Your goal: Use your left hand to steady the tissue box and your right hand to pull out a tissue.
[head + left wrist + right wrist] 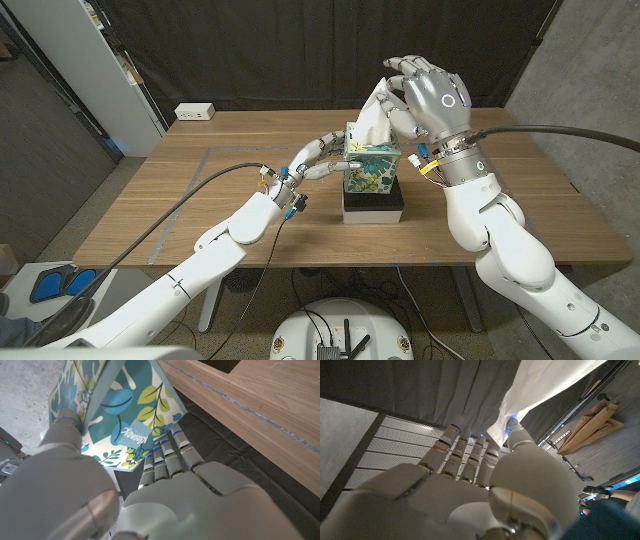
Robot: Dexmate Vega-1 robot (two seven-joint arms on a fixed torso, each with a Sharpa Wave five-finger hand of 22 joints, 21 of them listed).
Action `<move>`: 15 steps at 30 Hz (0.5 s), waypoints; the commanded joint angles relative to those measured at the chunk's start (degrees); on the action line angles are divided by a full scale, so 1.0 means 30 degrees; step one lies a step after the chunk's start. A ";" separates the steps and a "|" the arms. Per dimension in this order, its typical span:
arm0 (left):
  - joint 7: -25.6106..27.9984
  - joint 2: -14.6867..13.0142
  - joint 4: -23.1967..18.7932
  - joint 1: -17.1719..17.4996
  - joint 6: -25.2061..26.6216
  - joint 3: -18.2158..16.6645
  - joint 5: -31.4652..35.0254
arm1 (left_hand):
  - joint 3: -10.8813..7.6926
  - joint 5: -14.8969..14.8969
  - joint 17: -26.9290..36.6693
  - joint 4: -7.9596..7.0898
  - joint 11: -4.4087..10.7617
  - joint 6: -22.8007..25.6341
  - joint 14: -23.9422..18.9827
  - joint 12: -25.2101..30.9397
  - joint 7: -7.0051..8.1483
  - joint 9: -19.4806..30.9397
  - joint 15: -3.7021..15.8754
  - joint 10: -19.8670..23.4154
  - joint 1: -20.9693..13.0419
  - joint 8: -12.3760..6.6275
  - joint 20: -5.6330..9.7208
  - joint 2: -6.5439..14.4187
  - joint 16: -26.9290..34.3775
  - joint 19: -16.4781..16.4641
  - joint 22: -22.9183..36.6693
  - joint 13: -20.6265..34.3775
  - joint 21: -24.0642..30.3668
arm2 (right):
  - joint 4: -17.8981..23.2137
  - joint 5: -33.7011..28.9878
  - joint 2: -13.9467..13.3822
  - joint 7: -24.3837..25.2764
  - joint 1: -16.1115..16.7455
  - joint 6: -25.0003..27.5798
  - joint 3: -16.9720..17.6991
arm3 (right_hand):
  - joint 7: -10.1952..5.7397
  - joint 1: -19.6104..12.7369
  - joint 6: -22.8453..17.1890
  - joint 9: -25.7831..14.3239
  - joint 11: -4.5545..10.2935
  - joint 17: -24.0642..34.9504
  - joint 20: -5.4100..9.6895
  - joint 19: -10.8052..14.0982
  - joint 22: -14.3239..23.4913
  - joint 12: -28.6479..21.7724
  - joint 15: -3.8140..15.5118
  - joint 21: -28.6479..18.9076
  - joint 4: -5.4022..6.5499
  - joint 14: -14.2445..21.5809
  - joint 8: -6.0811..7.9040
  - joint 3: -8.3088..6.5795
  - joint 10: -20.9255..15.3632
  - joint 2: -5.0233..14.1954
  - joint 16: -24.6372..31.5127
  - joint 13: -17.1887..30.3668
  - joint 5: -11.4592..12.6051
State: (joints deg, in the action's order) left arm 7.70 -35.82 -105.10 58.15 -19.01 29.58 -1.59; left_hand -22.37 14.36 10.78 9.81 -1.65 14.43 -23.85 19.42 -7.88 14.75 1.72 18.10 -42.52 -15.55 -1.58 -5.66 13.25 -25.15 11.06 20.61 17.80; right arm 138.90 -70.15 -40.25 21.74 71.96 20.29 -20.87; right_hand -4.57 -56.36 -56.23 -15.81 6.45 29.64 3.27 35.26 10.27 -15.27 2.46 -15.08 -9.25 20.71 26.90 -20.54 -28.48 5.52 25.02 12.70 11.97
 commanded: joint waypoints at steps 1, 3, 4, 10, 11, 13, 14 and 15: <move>-0.0101 -0.0124 -0.0048 0.0131 -0.0086 -0.0092 -0.0111 | -0.0091 0.0110 0.0081 0.0005 0.0067 0.0147 -0.0116 -0.0043 -0.0158 0.0081 0.0144 0.0027 -0.3092 -0.0153 -0.0092 0.3272 0.0053 -0.0025 0.0027 0.0119 -0.0009 | -0.0778 -0.1112 0.0919 0.2564 -0.0066 0.0531 -0.0588 | -0.0135 0.0029 -0.0093 -0.0006 0.0083 0.0092 0.0208 0.0177 0.0106 -0.0123 0.1665 -0.0170 0.0008 0.0162 -0.0063 0.0089 -0.0216 -0.0047 0.0110 0.0043 0.0026; -0.0139 -0.0158 -0.0067 0.0167 -0.0142 -0.0144 -0.0221 | -0.0090 0.0110 0.0081 0.0005 0.0062 0.0162 -0.0102 -0.0040 -0.0171 0.0083 0.0138 0.0044 -0.3096 -0.0157 -0.0094 0.3273 0.0044 -0.0025 0.0026 0.0123 -0.0011 | -0.1160 -0.2204 0.1244 0.3254 -0.0221 0.1066 -0.0942 | -0.0134 0.0042 -0.0093 0.0011 0.0084 0.0097 0.0203 0.0184 0.0108 -0.0104 0.1697 -0.0171 0.0009 0.0170 -0.0073 0.0114 -0.0189 -0.0059 0.0120 0.0049 0.0029; -0.0080 -0.0173 -0.0110 0.0216 -0.0118 -0.0179 -0.0187 | -0.0085 0.0109 0.0082 0.0003 0.0074 0.0149 -0.0108 -0.0044 -0.0147 0.0084 0.0133 0.0040 -0.3095 -0.0150 -0.0098 0.3271 0.0045 -0.0026 0.0026 0.0126 -0.0011 | -0.1175 -0.2591 0.1345 0.3183 -0.0247 0.1318 -0.1069 | -0.0132 0.0050 -0.0100 0.0018 0.0093 0.0097 0.0198 0.0182 0.0109 -0.0108 0.1706 -0.0170 0.0010 0.0178 -0.0074 0.0124 -0.0204 -0.0069 0.0122 0.0053 0.0030; -0.0124 -0.0402 -0.0308 0.0448 -0.0146 -0.0397 -0.0367 | -0.0075 0.0109 0.0084 0.0001 0.0093 0.0169 -0.0099 -0.0050 -0.0143 0.0090 0.0125 0.0052 -0.3102 -0.0149 -0.0115 0.3275 0.0035 -0.0016 0.0024 0.0141 -0.0021 | -0.1159 -0.1991 0.1419 0.3496 -0.0461 0.1142 -0.1208 | -0.0188 0.0140 -0.0072 0.0081 0.0077 0.0061 0.0210 0.0194 0.0113 -0.0093 0.1691 -0.0169 0.0049 0.0215 -0.0121 0.0167 -0.0249 -0.0062 0.0091 0.0071 0.0064; -0.0151 -0.0415 -0.0330 0.0473 -0.0083 -0.0418 -0.0446 | -0.0072 0.0109 0.0087 -0.0004 0.0100 0.0171 -0.0097 -0.0051 -0.0155 0.0091 0.0134 0.0056 -0.3099 -0.0148 -0.0121 0.3281 0.0034 -0.0019 0.0024 0.0144 -0.0021 | -0.1123 -0.1923 0.1374 0.3431 -0.0489 0.1098 -0.1215 | -0.0188 0.0142 -0.0079 0.0086 0.0107 0.0062 0.0211 0.0195 0.0113 -0.0086 0.1687 -0.0169 0.0052 0.0218 -0.0121 0.0167 -0.0239 -0.0052 0.0092 0.0073 0.0068; -0.0204 -0.0482 -0.0334 0.0490 -0.0144 -0.0451 -0.0462 | -0.0071 0.0110 0.0084 0.0001 0.0121 0.0180 -0.0110 -0.0049 -0.0153 0.0093 0.0145 0.0071 -0.3107 -0.0148 -0.0115 0.3275 0.0033 -0.0018 0.0024 0.0149 -0.0023 | -0.1213 -0.1987 0.1413 0.3646 -0.0609 0.1081 -0.1326 | -0.0220 0.0166 -0.0091 0.0098 0.0094 0.0066 0.0207 0.0194 0.0114 -0.0079 0.1703 -0.0168 0.0062 0.0217 -0.0123 0.0186 -0.0235 -0.0055 0.0095 0.0076 0.0070; -0.0227 -0.0508 -0.0362 0.0525 -0.0172 -0.0477 -0.0517 | -0.0072 0.0111 0.0085 -0.0001 0.0113 0.0164 -0.0099 -0.0052 -0.0158 0.0094 0.0139 0.0069 -0.3107 -0.0140 -0.0105 0.3281 0.0028 -0.0023 0.0023 0.0152 -0.0022 | -0.1270 -0.2337 0.1502 0.3684 -0.0692 0.1243 -0.1457 | -0.0225 0.0174 -0.0086 0.0109 0.0127 0.0063 0.0203 0.0191 0.0114 -0.0074 0.1688 -0.0165 0.0066 0.0218 -0.0132 0.0190 -0.0232 -0.0045 0.0091 0.0083 0.0078; -0.0247 -0.0533 -0.0379 0.0566 -0.0240 -0.0512 -0.0583 | -0.0067 0.0110 0.0088 -0.0008 0.0111 0.0170 -0.0104 -0.0054 -0.0161 0.0095 0.0145 0.0070 -0.3101 -0.0140 -0.0111 0.3285 0.0030 -0.0016 0.0023 0.0155 -0.0026 | -0.1240 -0.2450 0.1540 0.3575 -0.0766 0.1302 -0.1528 | -0.0217 0.0171 -0.0036 0.0118 0.0129 0.0058 0.0197 0.0199 0.0115 -0.0069 0.1681 -0.0167 0.0055 0.0219 -0.0156 0.0198 -0.0231 -0.0060 0.0087 0.0087 0.0082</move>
State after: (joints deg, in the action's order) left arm 7.41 -36.59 -105.60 59.05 -19.33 28.80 -2.36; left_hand -22.36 14.43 10.81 9.81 -1.66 14.42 -23.88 19.41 -7.87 14.79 1.74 18.10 -42.38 -15.66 -1.67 -5.52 13.24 -25.06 11.06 20.89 17.80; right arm 136.25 -74.94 -37.09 30.05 71.16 22.94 -23.41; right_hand -4.92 -56.35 -56.49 -15.37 6.86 29.63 3.27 35.26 10.55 -15.27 2.46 -15.08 -8.93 20.71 26.65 -20.22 -28.89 5.52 25.02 12.70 11.97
